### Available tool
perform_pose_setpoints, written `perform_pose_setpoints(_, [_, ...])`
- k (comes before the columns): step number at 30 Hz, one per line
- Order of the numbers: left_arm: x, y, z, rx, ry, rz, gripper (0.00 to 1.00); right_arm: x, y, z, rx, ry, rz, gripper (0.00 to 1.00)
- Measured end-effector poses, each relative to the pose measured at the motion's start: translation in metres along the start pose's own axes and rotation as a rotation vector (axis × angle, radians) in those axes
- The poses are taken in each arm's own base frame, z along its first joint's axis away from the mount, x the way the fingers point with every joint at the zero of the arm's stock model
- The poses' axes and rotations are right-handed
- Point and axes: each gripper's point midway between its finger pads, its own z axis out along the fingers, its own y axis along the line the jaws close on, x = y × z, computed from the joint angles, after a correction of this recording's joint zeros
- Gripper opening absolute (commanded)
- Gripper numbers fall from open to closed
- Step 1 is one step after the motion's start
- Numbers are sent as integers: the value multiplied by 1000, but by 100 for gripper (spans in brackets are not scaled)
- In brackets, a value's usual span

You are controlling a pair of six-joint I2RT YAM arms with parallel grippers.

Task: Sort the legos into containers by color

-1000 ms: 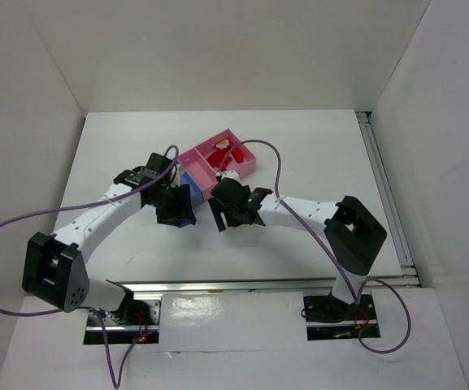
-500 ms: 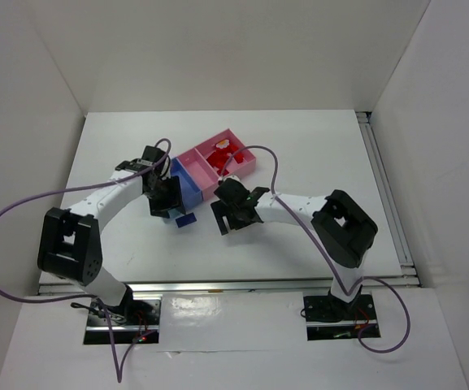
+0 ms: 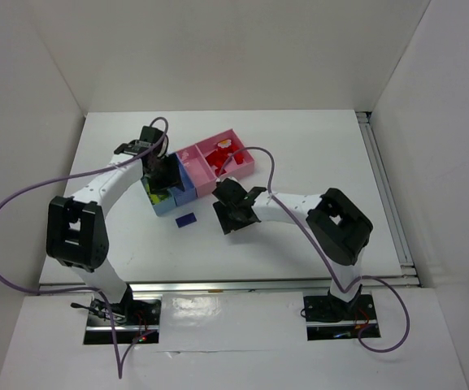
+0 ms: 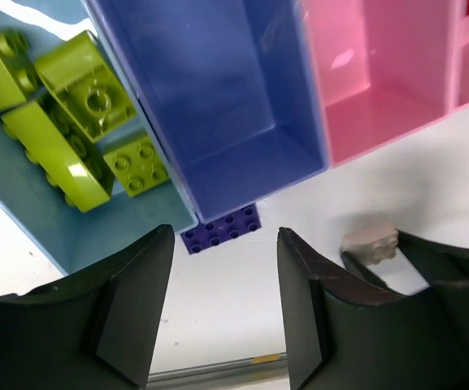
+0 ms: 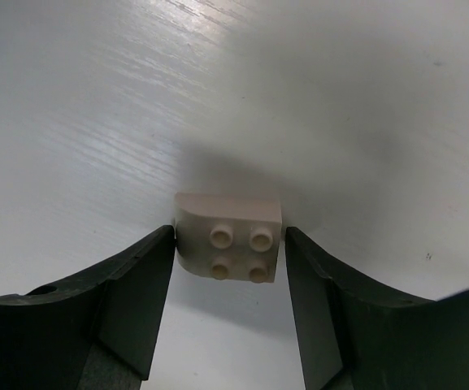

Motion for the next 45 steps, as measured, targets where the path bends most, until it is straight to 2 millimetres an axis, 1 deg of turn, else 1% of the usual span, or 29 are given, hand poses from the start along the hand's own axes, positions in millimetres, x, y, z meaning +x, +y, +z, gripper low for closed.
perform_pose_setpoints(2, [-10,-4,-4,12,-24,1,64,0,-1,0,8,2,2,60])
perform_pose_setpoints(3, [-15,-6,-7,18,-37,0,64,0,-2,1,13,3,3,54])
perform_pose_setpoints(5, [-23,-10,-13,29,-58,5,64,-1,-2,1,20,3,9,47])
perform_pose_setpoints(7, [-26,-13,-18,41,-70,9,66,-3,-3,0,34,3,14,41])
perform_pose_setpoints(10, [-24,-14,-31,51,-79,10,66,-8,-7,-2,67,10,13,41])
perform_pose_setpoints(13, [-24,-18,-49,72,-109,15,66,-26,-4,-10,76,-20,18,40])
perform_pose_setpoints(16, [-24,-20,-63,86,-132,21,66,-53,4,-21,64,-76,23,40])
perform_pose_setpoints(20, [-20,-19,-68,79,-129,24,67,-92,15,-39,40,-162,23,40])
perform_pose_setpoints(22, [-18,-16,-68,69,-124,23,67,-117,22,-48,21,-214,24,40])
perform_pose_setpoints(24, [-16,-13,-70,56,-122,20,67,-148,28,-55,4,-275,30,40])
perform_pose_setpoints(26, [-11,-9,-73,43,-122,18,67,-175,31,-56,-2,-327,40,40])
perform_pose_setpoints(29, [3,0,-82,29,-128,12,67,-213,30,-50,-9,-388,51,41])
perform_pose_setpoints(31, [14,5,-89,25,-132,13,67,-231,30,-40,-16,-410,57,49])
perform_pose_setpoints(32, [19,7,-92,23,-136,13,74,-239,29,-33,-18,-417,58,51])
perform_pose_setpoints(33, [24,8,-94,24,-135,18,78,-246,28,-27,-22,-423,59,54])
perform_pose_setpoints(34, [29,9,-95,25,-132,20,81,-253,28,-19,-29,-426,57,60])
perform_pose_setpoints(36, [39,8,-93,21,-112,29,84,-261,30,-7,-42,-428,52,67])
perform_pose_setpoints(37, [45,7,-89,20,-97,36,84,-262,29,-1,-44,-424,49,73])
perform_pose_setpoints(38, [53,5,-86,19,-78,43,84,-262,28,3,-47,-417,46,75])
perform_pose_setpoints(41, [71,1,-79,16,-32,76,84,-258,27,6,-54,-402,35,75])
perform_pose_setpoints(45, [81,-4,-74,17,-15,116,83,-251,24,1,-61,-392,32,76])
